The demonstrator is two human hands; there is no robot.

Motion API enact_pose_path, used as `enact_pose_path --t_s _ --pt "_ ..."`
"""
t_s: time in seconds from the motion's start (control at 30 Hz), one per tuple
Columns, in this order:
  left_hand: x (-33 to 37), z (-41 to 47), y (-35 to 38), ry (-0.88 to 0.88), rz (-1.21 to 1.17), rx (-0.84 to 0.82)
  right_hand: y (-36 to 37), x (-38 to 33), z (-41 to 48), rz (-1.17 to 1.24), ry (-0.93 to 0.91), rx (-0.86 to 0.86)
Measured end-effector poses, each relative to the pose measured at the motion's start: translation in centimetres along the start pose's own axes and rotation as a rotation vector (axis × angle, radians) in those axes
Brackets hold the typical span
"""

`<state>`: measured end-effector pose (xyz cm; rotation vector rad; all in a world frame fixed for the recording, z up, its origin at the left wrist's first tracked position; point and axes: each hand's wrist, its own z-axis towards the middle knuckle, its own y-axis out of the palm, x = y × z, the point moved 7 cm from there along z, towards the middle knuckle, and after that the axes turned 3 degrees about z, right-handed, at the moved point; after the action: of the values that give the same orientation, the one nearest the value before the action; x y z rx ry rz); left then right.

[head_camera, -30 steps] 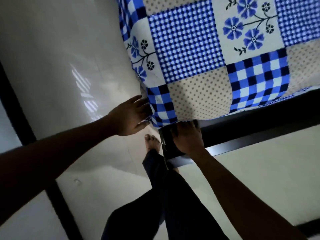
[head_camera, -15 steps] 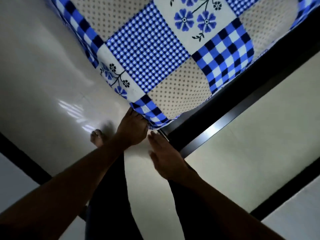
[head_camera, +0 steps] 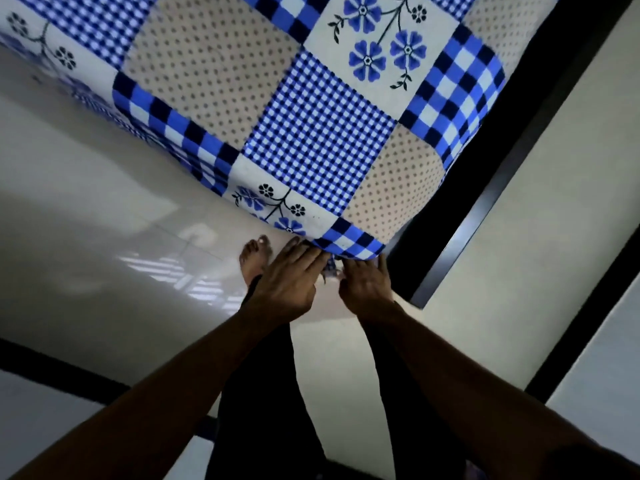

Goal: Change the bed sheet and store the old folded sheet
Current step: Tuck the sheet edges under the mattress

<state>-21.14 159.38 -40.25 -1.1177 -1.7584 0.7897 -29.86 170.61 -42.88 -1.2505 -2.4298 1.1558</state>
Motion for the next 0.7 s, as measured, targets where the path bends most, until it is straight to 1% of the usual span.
enact_pose_path --t_s 0.07,0.1,0.17,0.23,0.3,0.33,0.4,0.47,0.53,0.6,0.7 --pt "-0.2 -0.1 -0.6 0.009 0.053 -0.042 -0.4 -0.2 -0.1 0.040 -0.002 0.081" --pt "-0.2 0.5 -1.0 0.014 0.089 -0.036 -0.5 -0.2 0.0 0.058 -0.003 0.113" --pt "-0.9 1.6 -1.1 0.016 0.103 -0.061 -0.4 -0.2 0.1 0.111 0.001 0.117" --pt "-1.3 1.9 -0.1 0.069 0.098 -0.059 -0.1 -0.1 0.1 0.156 0.011 0.082" --pt "-1.2 1.7 0.8 0.101 0.158 -0.056 0.1 0.1 0.0 0.166 -0.013 0.107" --pt "-1.1 1.7 1.2 0.085 0.162 -0.064 0.1 -0.1 -0.2 0.164 -0.031 0.135" --pt "-0.4 2.4 1.4 -0.004 0.100 -0.081 0.2 -0.2 -1.0 0.164 -0.050 0.201" --pt "0.6 3.2 1.8 -0.102 0.040 -0.103 0.4 -0.4 -2.5 0.172 -0.033 0.247" --pt "1.2 3.6 2.3 -0.172 0.028 -0.101 0.8 -0.8 -4.1 0.200 -0.005 0.283" --pt "1.8 3.5 2.8 -0.216 0.012 -0.083 2.0 -0.9 -4.8 0.219 0.010 0.266" --pt "1.7 3.6 2.5 -0.231 -0.003 -0.028 2.8 -0.7 -2.4 0.204 0.039 0.178"
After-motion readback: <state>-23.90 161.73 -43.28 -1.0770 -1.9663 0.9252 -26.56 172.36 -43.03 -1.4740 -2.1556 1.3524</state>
